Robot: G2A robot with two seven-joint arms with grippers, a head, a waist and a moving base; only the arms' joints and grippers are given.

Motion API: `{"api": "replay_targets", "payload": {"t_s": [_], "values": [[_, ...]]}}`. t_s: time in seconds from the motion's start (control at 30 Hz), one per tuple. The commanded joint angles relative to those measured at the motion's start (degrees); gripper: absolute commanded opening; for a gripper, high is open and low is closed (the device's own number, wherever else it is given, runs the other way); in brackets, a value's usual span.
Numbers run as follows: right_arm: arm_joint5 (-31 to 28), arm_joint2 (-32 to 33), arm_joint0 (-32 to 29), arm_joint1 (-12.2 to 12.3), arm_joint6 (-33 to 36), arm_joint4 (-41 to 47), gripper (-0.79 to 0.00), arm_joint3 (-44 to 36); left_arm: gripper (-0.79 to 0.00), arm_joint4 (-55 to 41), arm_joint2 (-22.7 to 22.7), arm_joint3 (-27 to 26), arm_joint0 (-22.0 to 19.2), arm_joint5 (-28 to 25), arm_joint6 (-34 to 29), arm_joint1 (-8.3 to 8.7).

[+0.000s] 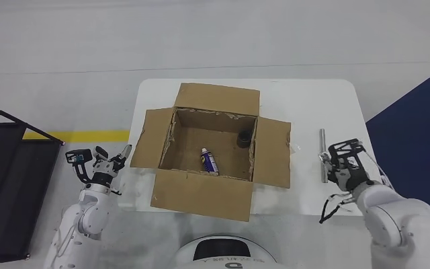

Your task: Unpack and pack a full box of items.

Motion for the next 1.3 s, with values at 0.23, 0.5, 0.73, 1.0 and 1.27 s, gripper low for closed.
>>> {"api": "replay_targets", "payload": {"t_s": [0.23,0.5,0.73,1.0,1.27], "values": [[-4.5,-4.4,5.2,1.0,11.8,2.6,-0.785,6.1,0.000,0.0,0.0,0.0,0.0,0.0,0.0,0.00],[-4.6,-12.4,14.7,1.6,15.6,0.3,-0.785,17.9,0.000,0.0,0.0,0.0,0.0,0.0,0.0,0.00],[-3.4,-14.7,18.2,2.1,17.9,-0.1,-0.785,22.3,0.000,0.0,0.0,0.0,0.0,0.0,0.0,0.00],[-2.4,-13.9,17.2,2.6,17.7,0.7,-0.511,21.4,0.000,0.0,0.0,0.0,0.0,0.0,0.0,0.00],[-1.8,-9.1,14.3,3.0,11.9,6.5,-0.440,17.4,0.000,0.0,0.0,0.0,0.0,0.0,0.0,0.00]]}}
